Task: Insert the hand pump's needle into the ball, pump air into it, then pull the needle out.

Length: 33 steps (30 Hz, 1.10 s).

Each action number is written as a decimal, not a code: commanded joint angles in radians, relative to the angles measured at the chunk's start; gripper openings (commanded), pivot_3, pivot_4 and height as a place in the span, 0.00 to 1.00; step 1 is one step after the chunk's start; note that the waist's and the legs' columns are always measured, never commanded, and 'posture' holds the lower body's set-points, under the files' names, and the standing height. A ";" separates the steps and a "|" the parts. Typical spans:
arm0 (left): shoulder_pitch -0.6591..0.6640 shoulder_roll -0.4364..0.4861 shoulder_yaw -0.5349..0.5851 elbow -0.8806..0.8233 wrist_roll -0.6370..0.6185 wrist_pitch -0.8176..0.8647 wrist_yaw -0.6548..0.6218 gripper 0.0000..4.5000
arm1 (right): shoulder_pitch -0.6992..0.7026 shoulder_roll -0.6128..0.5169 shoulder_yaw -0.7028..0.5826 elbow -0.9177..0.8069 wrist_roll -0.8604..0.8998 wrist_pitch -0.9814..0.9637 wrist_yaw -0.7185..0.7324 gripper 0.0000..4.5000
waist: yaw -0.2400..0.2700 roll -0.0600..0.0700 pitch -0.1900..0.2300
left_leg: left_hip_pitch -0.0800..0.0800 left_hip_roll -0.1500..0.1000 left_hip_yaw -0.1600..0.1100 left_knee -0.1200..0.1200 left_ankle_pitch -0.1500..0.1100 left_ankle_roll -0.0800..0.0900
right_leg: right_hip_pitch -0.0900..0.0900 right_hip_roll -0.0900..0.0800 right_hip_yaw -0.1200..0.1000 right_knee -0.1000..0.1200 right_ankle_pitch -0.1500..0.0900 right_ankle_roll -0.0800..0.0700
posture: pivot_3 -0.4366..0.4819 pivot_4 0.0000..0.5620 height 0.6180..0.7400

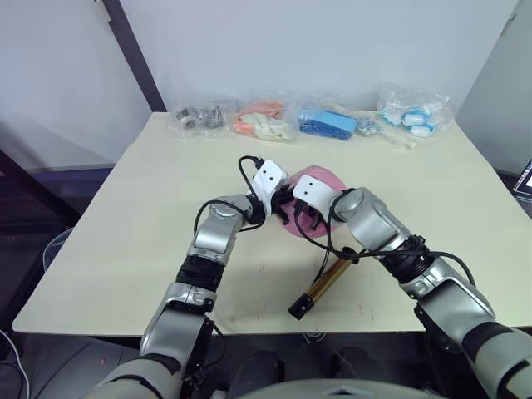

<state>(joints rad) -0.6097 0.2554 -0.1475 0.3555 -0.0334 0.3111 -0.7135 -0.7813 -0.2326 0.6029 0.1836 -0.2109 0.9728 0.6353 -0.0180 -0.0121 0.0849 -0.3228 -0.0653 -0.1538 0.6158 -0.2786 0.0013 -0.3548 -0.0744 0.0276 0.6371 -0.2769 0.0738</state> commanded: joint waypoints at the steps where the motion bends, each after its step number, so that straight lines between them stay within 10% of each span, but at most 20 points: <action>1: 0.027 -0.010 -0.050 0.037 0.006 0.015 -0.034 0.00 | 0.142 -0.018 0.062 0.241 0.003 0.067 0.017 0.09 | 0.000 0.000 0.000 | 0.000 0.000 0.000 0.000 0.000 0.000 | 0.000 0.000 0.000 0.000 0.000 0.000 | 0.48 0.27 1.00; 20: 0.015 -0.003 -0.046 0.069 0.017 -0.017 -0.045 0.00 | 0.232 -0.077 -0.143 -0.412 0.058 0.136 -0.028 0.09 | 0.034 0.011 0.029 | -0.026 -0.003 -0.013 0.000 0.007 -0.004 | -0.018 0.000 -0.012 -0.007 0.003 0.003 | 0.48 0.27 1.00; 33: -0.006 0.000 -0.054 0.104 0.022 -0.047 -0.052 0.00 | 0.313 -0.089 -0.216 -0.461 0.085 -0.027 -0.075 0.09 | 0.035 0.007 0.044 | -0.035 -0.012 -0.020 0.001 0.008 -0.003 | -0.023 -0.006 -0.017 -0.009 0.003 0.003 | 0.48 0.27 1.00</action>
<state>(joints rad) -0.6533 0.2500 -0.1585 0.3500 -0.0532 0.2267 -0.7801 -0.4890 -0.3171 0.3758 -0.2930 -0.1551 0.9558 0.5384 0.0171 -0.0050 0.1284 -0.3578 -0.0779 -0.1743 0.6169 -0.2703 -0.0022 -0.3775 -0.0806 0.0102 0.6277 -0.2740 0.0765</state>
